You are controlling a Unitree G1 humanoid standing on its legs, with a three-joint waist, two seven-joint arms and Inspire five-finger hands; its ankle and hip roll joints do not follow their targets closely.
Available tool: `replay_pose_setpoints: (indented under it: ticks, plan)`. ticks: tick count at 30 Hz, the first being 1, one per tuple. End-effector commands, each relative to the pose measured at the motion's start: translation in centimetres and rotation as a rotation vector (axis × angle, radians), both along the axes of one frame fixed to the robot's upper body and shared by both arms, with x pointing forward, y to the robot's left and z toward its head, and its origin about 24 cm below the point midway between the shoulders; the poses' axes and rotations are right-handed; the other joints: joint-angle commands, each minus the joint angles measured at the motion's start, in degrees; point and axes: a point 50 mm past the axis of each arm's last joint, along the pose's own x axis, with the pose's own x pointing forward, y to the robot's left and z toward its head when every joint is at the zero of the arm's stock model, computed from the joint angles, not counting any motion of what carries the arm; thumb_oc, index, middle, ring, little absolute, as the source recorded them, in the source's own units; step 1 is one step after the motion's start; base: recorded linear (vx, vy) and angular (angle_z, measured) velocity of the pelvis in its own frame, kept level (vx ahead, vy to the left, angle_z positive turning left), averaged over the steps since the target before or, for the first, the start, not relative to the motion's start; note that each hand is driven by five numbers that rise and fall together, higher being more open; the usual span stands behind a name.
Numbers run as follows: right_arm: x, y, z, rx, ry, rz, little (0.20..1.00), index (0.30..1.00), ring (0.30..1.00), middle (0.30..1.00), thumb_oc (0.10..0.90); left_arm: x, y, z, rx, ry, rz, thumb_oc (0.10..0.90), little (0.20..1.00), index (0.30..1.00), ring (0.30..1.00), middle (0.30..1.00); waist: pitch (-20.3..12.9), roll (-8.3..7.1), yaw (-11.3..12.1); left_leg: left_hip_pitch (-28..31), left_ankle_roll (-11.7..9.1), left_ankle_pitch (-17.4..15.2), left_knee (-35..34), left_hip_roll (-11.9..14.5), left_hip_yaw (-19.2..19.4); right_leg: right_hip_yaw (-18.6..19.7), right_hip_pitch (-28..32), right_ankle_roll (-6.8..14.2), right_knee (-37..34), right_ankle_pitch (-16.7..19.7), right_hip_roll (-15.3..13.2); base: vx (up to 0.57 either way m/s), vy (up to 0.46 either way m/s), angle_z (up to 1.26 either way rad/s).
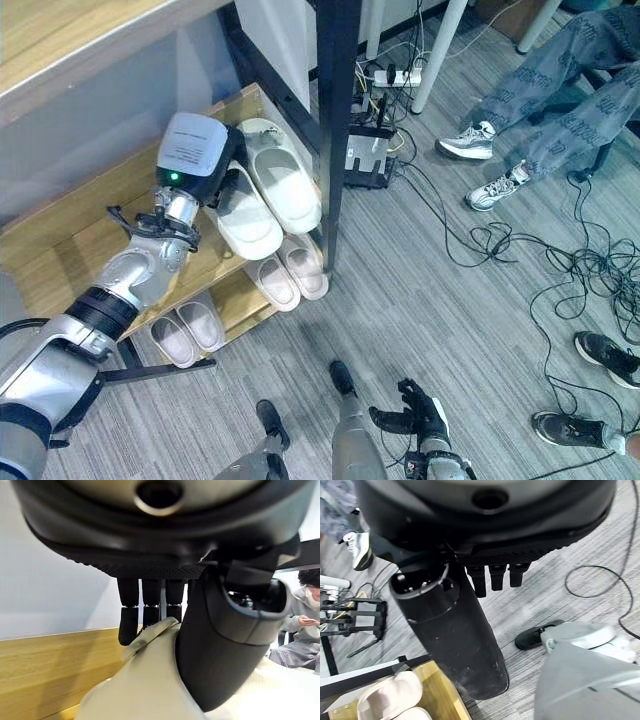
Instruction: Arrange the slippers neatly on the shoe rack.
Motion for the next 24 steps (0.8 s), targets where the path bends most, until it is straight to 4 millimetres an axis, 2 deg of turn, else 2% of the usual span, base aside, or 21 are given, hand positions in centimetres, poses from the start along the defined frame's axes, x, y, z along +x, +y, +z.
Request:
replay_pose_setpoints:
  ticks: [1,8,12,18,19,24]
  plan:
    - [0.0,-1.7,1.1,-0.041,-0.064,-0.013,0.9,0.9,0.9,0.9,0.8,0.9,0.4,4.7,0.026,-0.144,0.061,0.4,0.3,0.3,0.3,0.3,-1.4,1.14,0.0,-1.7,-1.6,-3.0,-0.3,0.3,-6.7,-6.2,2.0,2.6,0.4,-5.3,0.6,0.0,0.0,0.0]
    - [-0.2,-1.4,1.1,-0.036,-0.067,-0.001,0.9,0.9,0.9,0.9,0.8,1.0,1.7,5.6,0.051,-0.176,0.114,0.4,0.3,0.3,0.3,0.3,-0.8,0.81,0.1,-2.3,-1.6,-3.0,-0.3,0.3,-6.8,-6.7,1.3,2.5,0.5,-5.1,0.5,0.0,0.0,0.0]
    - [0.0,-1.6,1.0,-0.039,-0.064,-0.006,0.9,0.9,0.9,0.9,0.8,1.2,1.8,5.9,0.048,-0.185,0.125,0.4,0.3,0.3,0.3,0.3,-0.8,0.64,0.1,-2.6,-1.6,-3.0,-0.3,0.3,-7.0,-6.7,1.2,2.5,0.5,-5.1,0.6,0.0,0.0,0.0]
    - [-0.2,-1.6,1.0,-0.034,-0.062,-0.012,0.9,0.9,0.9,0.9,0.8,0.7,2.3,7.9,-0.034,-0.261,0.12,0.4,0.3,0.3,0.3,0.3,-0.9,0.23,0.1,-3.0,-1.6,-2.9,-0.3,0.2,-7.3,-7.3,0.9,2.6,0.4,-5.0,0.5,0.0,0.0,0.0]
    - [-0.2,-1.6,1.0,-0.03,-0.059,-0.008,0.9,0.9,0.9,0.9,0.8,0.4,2.2,8.6,-0.056,-0.297,0.109,0.4,0.3,0.3,0.3,0.3,-0.9,0.08,0.2,-3.0,-1.6,-3.0,-0.3,0.2,-7.4,-7.4,0.9,2.6,0.4,-5.0,0.5,0.0,0.0,0.0]
    - [0.1,-1.7,1.0,-0.035,-0.058,0.004,0.9,0.9,0.9,0.9,0.8,0.5,1.5,8.5,-0.041,-0.296,0.092,0.4,0.3,0.3,0.3,0.3,-0.9,-0.38,0.3,-2.9,-1.5,-3.1,-0.3,0.2,-7.3,-7.6,1.1,2.7,0.4,-5.1,0.5,0.0,0.0,0.0]
